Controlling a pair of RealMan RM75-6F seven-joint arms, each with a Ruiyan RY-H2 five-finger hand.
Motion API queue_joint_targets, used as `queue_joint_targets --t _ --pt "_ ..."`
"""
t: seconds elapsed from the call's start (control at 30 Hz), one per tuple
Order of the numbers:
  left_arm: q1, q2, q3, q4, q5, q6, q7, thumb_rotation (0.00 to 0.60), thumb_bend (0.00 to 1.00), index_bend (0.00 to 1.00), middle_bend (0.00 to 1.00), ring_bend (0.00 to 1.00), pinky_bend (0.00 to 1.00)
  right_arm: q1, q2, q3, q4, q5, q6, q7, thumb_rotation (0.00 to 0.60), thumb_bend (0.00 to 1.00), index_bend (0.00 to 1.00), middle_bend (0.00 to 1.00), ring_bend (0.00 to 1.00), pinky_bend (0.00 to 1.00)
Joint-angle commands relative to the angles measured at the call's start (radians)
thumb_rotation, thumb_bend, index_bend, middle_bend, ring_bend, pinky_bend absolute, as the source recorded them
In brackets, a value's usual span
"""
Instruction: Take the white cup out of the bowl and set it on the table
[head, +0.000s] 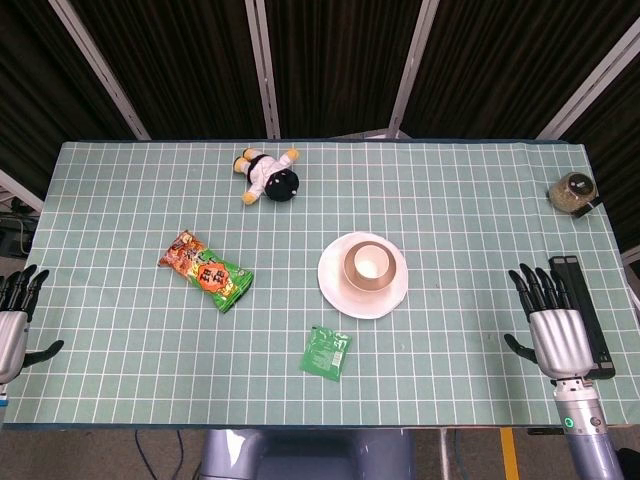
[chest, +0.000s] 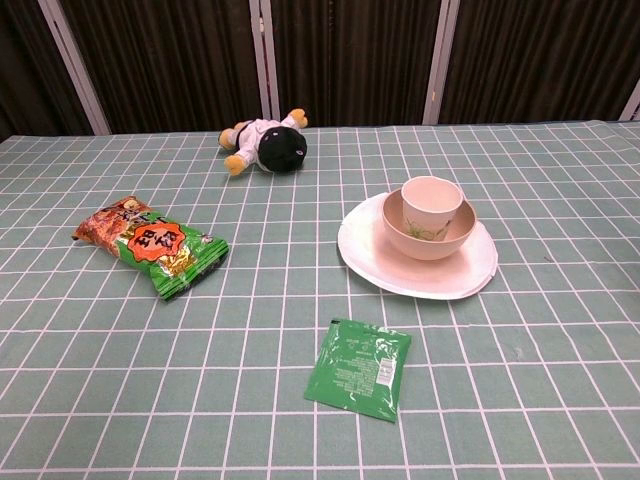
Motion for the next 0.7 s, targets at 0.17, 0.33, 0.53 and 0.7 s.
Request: queue_joint_targets --t 0.17,0.33,0.53,0.7 --pt "0.0 0.0 0.0 0.001 -0.001 0.0 0.002 0.6 0.0 0.0 0.0 0.0 0.0 0.0 0.003 -0.002 -0.007 0.0 -0.003 -0.006 0.6 0.07 0.0 0.0 0.0 0.0" --pt "0.002 0.001 0.0 -0.003 0.002 0.005 0.003 0.6 0.0 0.0 0.0 0.0 0.0 0.0 0.003 -0.006 -0.01 -0.003 -0.005 -0.009 0.6 0.07 0.0 0.0 0.0 0.0" --pt "-0.002 0.0 -0.006 -0.002 -0.006 -0.001 0.001 0.6 0.0 0.0 0.0 0.0 0.0 0.006 -0.002 -0.005 -0.008 -0.003 -0.014 -0.02 0.6 0.07 0.16 0.0 0.0 0.0" --pt "-0.002 0.002 -0.005 -0.004 -0.008 -0.001 0.006 0.6 0.0 0.0 0.0 0.0 0.0 0.029 -0.018 0.009 -0.026 -0.005 -0.03 -0.025 0.6 0.07 0.21 0.0 0.0 0.0"
